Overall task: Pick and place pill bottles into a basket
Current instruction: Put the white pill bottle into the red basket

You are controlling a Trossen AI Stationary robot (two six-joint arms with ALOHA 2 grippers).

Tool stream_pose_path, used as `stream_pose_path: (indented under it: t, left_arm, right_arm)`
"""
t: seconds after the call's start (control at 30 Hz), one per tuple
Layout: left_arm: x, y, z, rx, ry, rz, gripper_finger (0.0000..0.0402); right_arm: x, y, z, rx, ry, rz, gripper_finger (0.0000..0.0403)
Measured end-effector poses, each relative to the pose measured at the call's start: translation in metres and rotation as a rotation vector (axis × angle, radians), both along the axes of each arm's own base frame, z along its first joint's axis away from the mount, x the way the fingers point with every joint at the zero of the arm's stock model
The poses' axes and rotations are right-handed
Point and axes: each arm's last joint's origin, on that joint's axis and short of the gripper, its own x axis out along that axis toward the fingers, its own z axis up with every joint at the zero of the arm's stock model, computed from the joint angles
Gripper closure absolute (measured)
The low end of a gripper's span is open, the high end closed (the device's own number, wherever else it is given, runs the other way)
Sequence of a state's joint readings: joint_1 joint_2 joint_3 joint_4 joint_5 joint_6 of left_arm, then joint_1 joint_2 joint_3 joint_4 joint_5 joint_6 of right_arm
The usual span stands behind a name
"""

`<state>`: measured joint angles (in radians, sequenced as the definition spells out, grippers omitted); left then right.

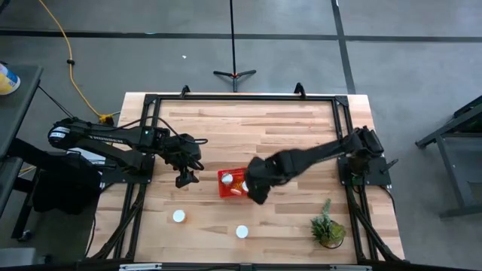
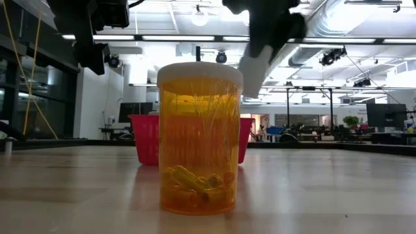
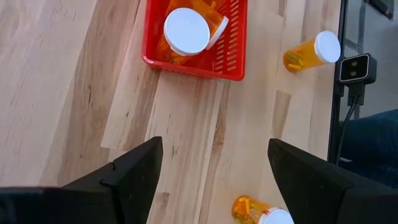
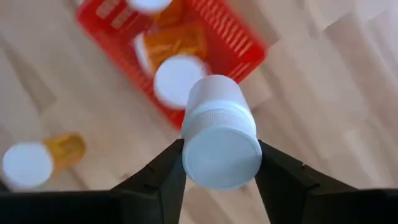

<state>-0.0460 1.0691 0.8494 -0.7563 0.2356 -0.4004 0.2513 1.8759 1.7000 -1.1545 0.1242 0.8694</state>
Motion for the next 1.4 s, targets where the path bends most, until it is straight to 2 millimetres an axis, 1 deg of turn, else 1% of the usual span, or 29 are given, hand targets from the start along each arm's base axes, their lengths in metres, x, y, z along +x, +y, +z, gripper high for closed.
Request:
stream_pose_path:
  t: [0.1,0.2,0.33,0.53,0.63,0.77,0.9,0.97,1.07,1.3,1.4]
  left_arm:
    - [0.0,0.0,0.0,0.0,0.0,0.0,0.0076]
    - [0.0,0.0,0.0,0.0,0.0,0.001,0.0076]
    - [0.0,0.0,0.0,-0.003,0.001,0.004,0.0076]
    - [0.0,0.0,0.0,0.0,0.002,0.01,0.0076]
    - [0.0,0.0,0.0,0.001,0.002,0.01,0.0076]
    - [0.0,0.0,0.0,0.006,-0.002,0.008,0.0076]
    - [0.0,0.0,0.0,0.014,-0.005,0.009,0.0076]
    - [0.0,0.0,0.0,0.014,-0.005,0.009,0.0076]
    - [0.0,0.0,0.0,0.015,-0.006,0.009,0.0076]
    - [0.0,0.0,0.0,0.017,-0.005,0.006,0.0076]
    - [0.0,0.0,0.0,0.018,-0.006,0.005,0.0076]
  right_arm:
    - [0.006,-0.021,0.003,-0.011,-0.013,-0.007,0.0222]
    - [0.01,-0.039,0.003,-0.022,-0.023,0.0,0.0219]
    - [0.015,-0.054,0.004,-0.003,-0.052,0.005,0.0247]
    - [0.02,-0.054,0.005,0.001,-0.094,0.043,0.03]
    - [0.02,-0.058,0.004,-0.042,-0.086,0.028,0.032]
    - [0.02,-0.075,0.004,-0.059,-0.082,-0.047,0.0339]
    - [0.018,-0.091,0.003,-0.058,-0.058,-0.079,0.0338]
    - [0.016,-0.096,0.002,-0.063,-0.031,-0.076,0.0324]
    - [0.013,-0.106,0.001,-0.065,0.003,-0.077,0.0282]
    - [0.005,-0.122,0.0,-0.019,0.076,-0.11,0.0138]
    - [0.001,-0.126,-0.001,-0.029,0.116,-0.126,0.0092]
